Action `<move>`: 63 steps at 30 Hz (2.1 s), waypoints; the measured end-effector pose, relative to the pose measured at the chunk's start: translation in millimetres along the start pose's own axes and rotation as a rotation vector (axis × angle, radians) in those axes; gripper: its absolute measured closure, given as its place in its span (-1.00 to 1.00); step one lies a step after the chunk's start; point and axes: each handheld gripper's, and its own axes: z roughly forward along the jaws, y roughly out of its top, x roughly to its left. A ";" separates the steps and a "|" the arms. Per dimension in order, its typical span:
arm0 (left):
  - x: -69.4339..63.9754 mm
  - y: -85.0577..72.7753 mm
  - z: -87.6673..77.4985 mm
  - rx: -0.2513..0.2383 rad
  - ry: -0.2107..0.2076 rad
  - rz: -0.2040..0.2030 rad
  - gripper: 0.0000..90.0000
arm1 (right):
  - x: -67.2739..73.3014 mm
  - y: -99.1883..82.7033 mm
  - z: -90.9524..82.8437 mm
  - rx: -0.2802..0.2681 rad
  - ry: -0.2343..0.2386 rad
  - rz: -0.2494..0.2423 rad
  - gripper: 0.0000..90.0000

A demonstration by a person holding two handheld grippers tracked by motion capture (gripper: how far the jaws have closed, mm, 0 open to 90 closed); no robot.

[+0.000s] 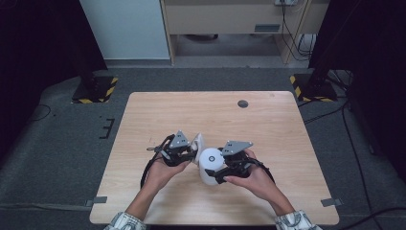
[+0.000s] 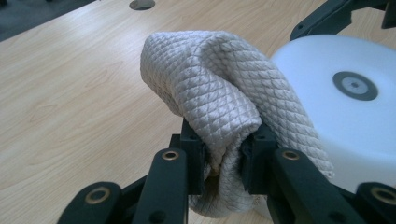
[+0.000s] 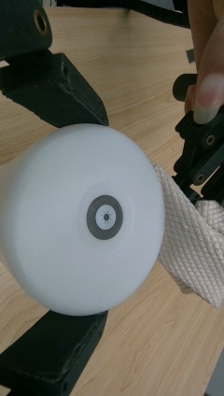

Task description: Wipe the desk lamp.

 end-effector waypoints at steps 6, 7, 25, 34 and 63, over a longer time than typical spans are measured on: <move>-1.2 -7.2 10.1 0.034 0.009 0.002 0.64 | 0.4 0.2 0.5 0.002 -0.003 -0.005 -0.79; -2.0 -8.3 12.1 0.034 0.015 0.004 0.64 | 0.2 0.2 0.5 0.003 -0.004 -0.005 -0.79; -3.9 -15.1 18.0 0.083 0.012 0.027 0.64 | 0.9 -0.1 0.5 0.006 -0.014 -0.014 -0.79; -1.9 -0.2 -5.5 -0.024 -0.012 -0.027 0.64 | 1.0 -0.2 0.6 0.006 -0.015 -0.015 -0.79; -24.4 -25.4 -12.8 0.079 -0.030 -0.025 0.64 | 1.1 -0.1 1.0 0.008 -0.022 -0.010 -0.79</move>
